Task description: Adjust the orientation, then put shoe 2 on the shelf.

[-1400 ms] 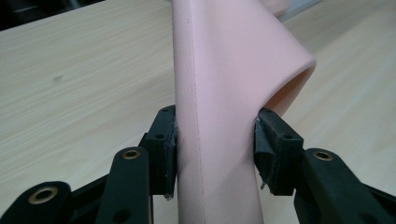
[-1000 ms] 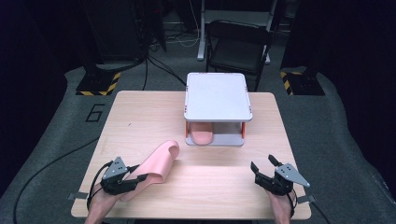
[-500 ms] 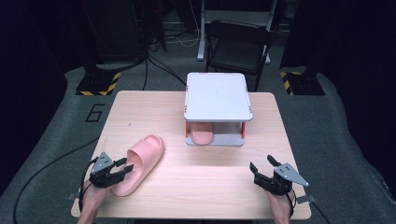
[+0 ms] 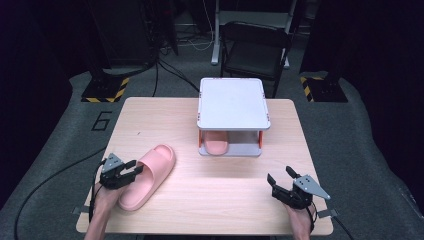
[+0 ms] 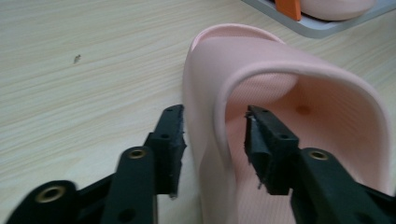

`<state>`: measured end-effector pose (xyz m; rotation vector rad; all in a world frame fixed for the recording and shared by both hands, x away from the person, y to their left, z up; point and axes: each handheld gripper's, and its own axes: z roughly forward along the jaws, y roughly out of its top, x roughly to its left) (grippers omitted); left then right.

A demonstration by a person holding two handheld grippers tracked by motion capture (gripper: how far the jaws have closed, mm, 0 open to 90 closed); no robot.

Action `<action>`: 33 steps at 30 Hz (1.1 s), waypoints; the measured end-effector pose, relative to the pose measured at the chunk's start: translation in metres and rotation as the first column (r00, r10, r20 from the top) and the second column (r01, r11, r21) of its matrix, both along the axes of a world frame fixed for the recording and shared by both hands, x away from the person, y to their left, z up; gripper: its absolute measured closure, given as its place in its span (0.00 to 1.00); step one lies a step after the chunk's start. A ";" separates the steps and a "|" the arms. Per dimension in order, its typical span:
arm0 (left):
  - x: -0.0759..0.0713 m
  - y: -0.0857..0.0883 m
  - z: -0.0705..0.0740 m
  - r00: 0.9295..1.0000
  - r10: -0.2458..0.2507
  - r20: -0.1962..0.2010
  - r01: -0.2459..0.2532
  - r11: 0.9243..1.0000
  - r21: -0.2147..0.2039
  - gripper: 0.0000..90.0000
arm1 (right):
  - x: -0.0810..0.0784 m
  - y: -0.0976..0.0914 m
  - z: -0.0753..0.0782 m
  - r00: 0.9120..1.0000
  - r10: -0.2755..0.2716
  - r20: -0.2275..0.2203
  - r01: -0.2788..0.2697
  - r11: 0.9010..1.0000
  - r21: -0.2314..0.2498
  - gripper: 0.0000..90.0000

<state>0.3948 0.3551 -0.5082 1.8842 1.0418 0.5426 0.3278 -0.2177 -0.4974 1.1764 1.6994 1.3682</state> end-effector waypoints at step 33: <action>-0.025 -0.057 -0.003 0.989 -0.141 0.043 0.141 0.990 0.011 0.43 | 0.000 -0.004 0.001 1.000 0.001 0.019 -0.001 1.000 0.001 0.24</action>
